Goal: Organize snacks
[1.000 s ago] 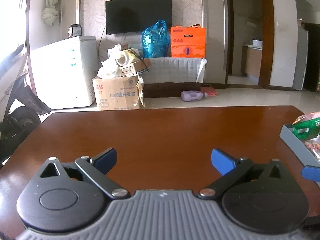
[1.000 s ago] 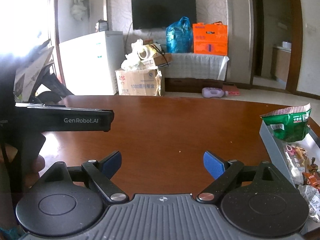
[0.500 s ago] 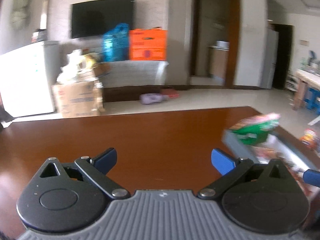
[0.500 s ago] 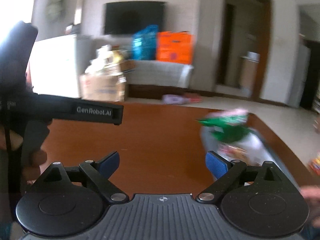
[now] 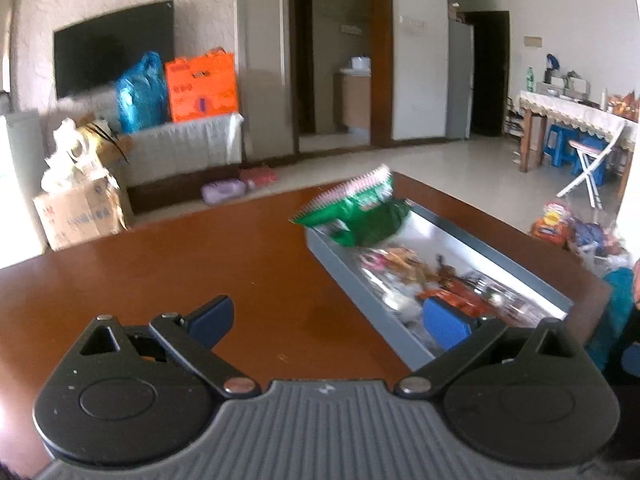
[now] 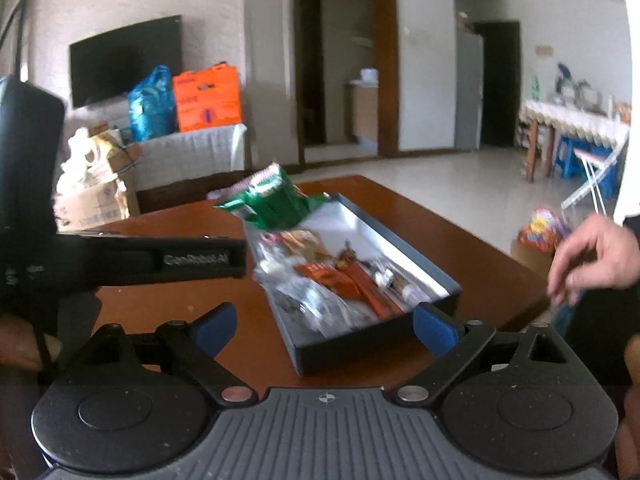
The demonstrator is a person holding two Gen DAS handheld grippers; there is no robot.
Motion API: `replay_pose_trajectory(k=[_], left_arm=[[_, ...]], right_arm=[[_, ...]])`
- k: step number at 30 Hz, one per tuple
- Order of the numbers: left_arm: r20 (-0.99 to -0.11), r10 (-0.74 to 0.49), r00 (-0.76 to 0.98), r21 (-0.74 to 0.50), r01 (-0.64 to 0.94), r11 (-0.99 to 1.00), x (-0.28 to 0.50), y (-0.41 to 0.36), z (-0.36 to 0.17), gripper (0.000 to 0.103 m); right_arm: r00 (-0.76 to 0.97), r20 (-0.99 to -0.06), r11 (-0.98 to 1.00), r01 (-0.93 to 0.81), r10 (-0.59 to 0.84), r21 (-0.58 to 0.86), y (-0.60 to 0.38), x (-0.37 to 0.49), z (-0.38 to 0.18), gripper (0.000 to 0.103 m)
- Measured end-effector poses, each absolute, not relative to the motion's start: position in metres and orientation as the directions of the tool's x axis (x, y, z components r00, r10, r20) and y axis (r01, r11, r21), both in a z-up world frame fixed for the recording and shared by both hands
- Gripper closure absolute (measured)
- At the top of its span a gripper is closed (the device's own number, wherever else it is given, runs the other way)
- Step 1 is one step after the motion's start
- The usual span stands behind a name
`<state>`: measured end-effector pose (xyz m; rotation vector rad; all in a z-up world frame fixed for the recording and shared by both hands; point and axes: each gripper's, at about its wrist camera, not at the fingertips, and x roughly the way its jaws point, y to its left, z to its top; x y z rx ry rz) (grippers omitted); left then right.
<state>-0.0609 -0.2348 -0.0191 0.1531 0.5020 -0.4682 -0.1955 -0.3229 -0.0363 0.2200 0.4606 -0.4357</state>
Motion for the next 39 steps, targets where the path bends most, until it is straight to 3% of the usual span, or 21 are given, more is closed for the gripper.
replay_pose_trajectory(k=[5,17,39], left_arm=[[-0.492,-0.395,0.776,0.093,0.498,0.862,-0.082,-0.253,-0.027,0.001],[-0.517,-0.404,0.755,0.119,0.531,0.839,-0.094,-0.265,-0.041,0.001],[-0.505,-0.414,0.757,0.120,0.537,0.835,-0.091,-0.262,-0.045,0.001]], right_arm=[[0.803,-0.494,0.887,0.444,-0.333,0.124,-0.325,-0.201,-0.041,0.007],[0.775,-0.555,0.866,0.467,-0.303,0.180,-0.334,-0.198,-0.053,0.006],[0.782,-0.560,0.872,0.448,-0.275,0.198,-0.334,-0.198,-0.054,0.006]])
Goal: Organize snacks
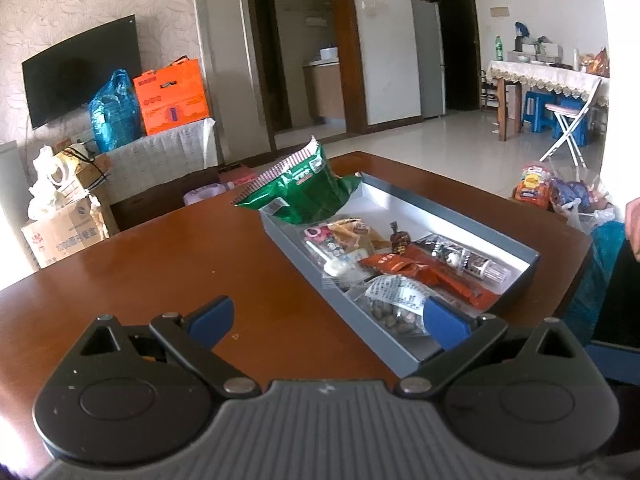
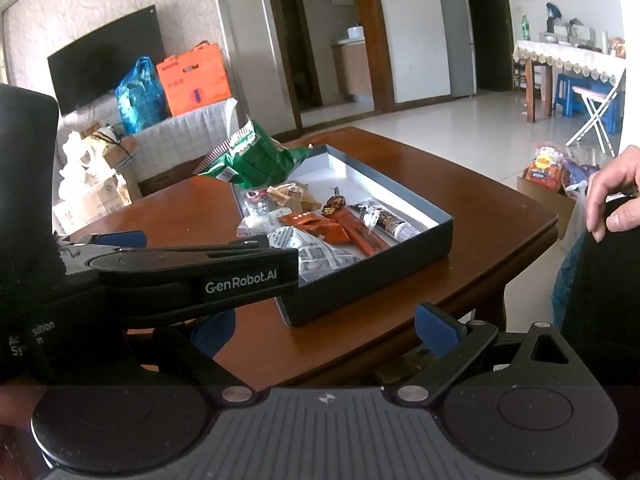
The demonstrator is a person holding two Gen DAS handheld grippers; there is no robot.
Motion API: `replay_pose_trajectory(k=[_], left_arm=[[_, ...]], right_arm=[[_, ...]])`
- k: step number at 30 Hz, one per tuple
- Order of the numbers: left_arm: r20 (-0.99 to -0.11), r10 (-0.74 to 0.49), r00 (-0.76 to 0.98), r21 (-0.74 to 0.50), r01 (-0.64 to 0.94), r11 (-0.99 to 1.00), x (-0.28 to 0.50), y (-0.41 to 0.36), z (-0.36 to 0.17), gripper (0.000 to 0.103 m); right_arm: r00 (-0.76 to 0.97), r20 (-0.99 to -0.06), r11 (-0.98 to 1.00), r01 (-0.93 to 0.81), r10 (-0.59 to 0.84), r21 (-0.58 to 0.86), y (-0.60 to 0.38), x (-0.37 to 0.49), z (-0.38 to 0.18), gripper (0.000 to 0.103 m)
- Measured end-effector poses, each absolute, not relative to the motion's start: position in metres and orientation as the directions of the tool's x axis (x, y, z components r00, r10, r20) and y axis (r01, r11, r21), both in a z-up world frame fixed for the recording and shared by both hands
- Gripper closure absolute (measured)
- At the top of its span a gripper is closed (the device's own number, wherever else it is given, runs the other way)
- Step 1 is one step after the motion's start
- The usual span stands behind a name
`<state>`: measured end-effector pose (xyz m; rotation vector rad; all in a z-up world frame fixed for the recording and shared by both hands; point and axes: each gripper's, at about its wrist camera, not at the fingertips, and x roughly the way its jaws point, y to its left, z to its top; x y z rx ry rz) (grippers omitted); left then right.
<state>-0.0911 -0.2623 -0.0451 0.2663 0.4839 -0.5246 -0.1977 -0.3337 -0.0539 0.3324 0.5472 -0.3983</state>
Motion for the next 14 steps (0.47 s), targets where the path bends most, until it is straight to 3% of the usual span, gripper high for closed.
replay_pose_trajectory(k=[14], left_arm=[[-0.499,-0.398,0.770,0.140,0.524,0.840,-0.0921,-0.2607,-0.0470,0.001]], right_arm=[[0.779,-0.565,0.872,0.447,-0.272,0.197,-0.3344,-0.1979,-0.0549,0.006]])
